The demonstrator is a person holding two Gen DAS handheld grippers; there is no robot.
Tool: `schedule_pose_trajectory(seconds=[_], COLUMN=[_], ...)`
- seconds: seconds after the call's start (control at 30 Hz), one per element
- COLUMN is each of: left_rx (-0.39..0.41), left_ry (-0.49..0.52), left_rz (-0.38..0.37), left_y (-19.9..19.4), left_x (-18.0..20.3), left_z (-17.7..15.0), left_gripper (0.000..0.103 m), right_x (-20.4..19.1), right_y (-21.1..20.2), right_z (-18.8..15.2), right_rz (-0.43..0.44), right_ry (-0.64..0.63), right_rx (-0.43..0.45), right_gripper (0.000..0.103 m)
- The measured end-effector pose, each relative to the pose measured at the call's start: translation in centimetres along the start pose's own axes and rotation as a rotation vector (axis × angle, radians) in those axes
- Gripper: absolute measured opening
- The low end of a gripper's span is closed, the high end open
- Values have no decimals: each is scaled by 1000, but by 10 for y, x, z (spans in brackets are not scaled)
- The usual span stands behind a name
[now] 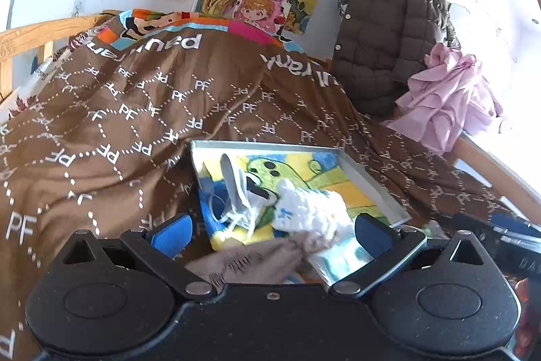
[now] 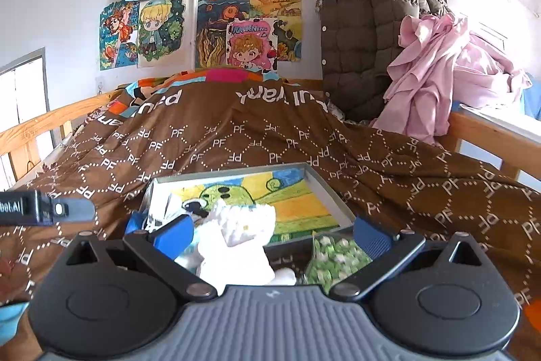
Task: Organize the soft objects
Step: 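Open both tools to drop the masks and towel into the tray, then move both tools back over the pile of soft items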
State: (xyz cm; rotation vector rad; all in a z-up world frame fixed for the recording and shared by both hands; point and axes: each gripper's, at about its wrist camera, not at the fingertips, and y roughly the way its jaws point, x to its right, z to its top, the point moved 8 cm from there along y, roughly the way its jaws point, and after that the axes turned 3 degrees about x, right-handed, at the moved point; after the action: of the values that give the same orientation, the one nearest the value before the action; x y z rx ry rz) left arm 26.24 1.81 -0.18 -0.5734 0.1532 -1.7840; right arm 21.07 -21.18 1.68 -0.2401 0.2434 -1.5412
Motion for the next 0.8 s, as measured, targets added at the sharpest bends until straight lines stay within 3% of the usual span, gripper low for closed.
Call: schedule_pose_trajectory(seconds=[0.4,0.8], left_rx=[-51,-144], left_ry=[-17,11], left_rz=[-50,-51], left_y=[-42,-58], left_x=[21,36], left_z=[-30,-71], left_gripper=[102,102], right_x=[4,3], right_y=[-42,-50], right_z=[-34,-66], right_rz=[14,35], right_ry=[3,-40], right_rx=[-81,-200], right_gripper=[103,103])
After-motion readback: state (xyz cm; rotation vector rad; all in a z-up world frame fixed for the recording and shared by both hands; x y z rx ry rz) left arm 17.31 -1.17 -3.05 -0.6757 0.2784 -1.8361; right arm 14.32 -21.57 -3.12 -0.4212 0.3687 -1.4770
